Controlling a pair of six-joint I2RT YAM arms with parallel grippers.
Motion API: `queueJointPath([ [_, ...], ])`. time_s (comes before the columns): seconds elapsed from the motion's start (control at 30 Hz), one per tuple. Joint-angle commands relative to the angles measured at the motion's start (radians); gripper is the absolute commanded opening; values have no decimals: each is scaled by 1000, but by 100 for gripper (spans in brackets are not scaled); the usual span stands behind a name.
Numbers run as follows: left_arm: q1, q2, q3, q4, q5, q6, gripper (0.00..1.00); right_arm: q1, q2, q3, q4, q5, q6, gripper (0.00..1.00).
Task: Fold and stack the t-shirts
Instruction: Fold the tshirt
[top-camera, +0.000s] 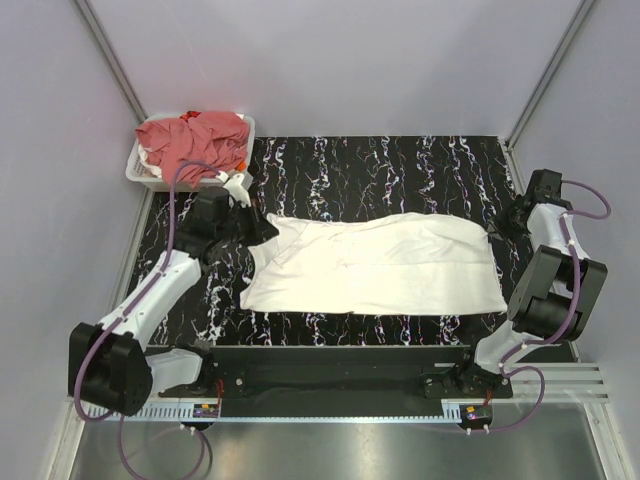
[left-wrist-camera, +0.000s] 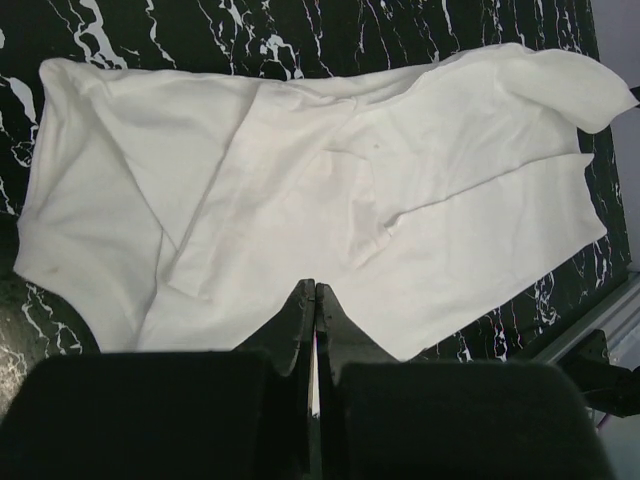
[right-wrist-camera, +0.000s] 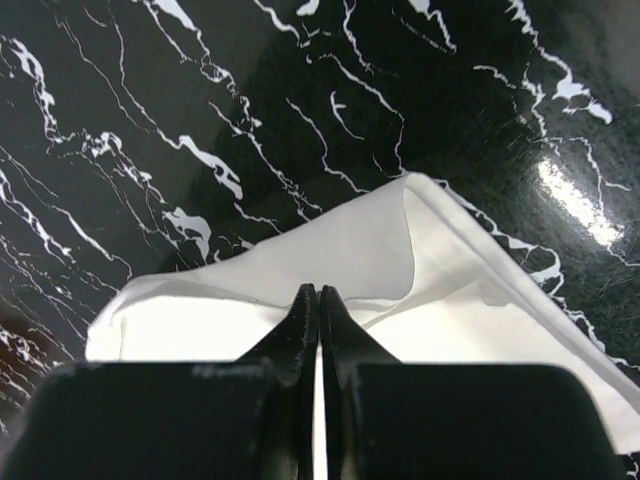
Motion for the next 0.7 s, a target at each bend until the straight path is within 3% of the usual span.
queueJointPath([
  [0.0, -4, -83, -47, 28, -29, 12, 0, -9, -47, 0, 43, 53, 11, 0],
  [0.17, -9, -143, -116, 8, -66, 1, 0, -15, -64, -29, 63, 50, 9, 0],
  [0.3, -33, -102, -122, 13, -128, -29, 15, -15, -53, -40, 78, -2, 17, 0],
  [0.33, -53, -62, -118, 13, -156, -32, 26, -15, -52, -41, 78, -19, 18, 0],
  [0.43, -88, 42, -84, 5, -202, -34, 38, -15, -49, -44, 78, -37, 17, 0],
  [0.57, -105, 177, -43, -13, -274, -26, 47, -15, -56, -46, 79, -57, 11, 0],
  [0.67, -107, 270, -9, -21, -323, -34, 49, -15, -55, -43, 79, -69, 11, 0],
])
